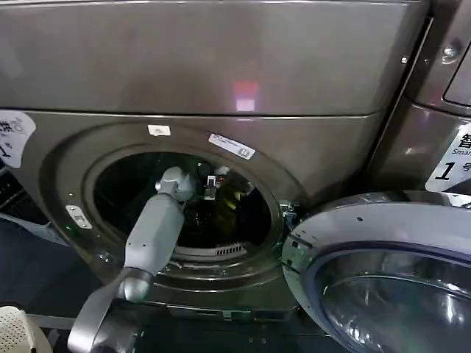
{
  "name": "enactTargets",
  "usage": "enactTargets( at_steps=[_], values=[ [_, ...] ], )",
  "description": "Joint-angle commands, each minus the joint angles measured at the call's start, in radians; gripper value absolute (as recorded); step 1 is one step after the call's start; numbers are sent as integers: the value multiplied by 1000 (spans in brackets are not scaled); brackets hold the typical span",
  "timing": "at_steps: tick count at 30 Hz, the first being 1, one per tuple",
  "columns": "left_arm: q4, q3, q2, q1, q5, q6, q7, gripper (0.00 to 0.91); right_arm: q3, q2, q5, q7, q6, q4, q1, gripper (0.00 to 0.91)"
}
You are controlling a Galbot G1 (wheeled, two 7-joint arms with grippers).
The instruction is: Grasp the clothes from the dryer.
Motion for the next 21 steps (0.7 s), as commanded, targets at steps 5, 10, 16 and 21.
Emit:
enactTargets(
  at_steps=[5, 10, 16, 21],
  values=[
    [19, -1, 0, 3, -10, 1, -4, 0, 2, -1, 0, 1, 0, -1, -2, 907],
    [14, -1, 6, 4, -16, 1, -7, 0, 3, -2, 0, 2, 0, -1, -2, 907],
    [-6, 1, 15, 10, -33, 5, -21, 0, 3, -1, 0, 3, -1, 0, -2, 907],
    [-58, 7, 29, 35, -78, 11, -84, 0, 6, -1, 1, 4, -1, 0, -3, 907]
  ],
)
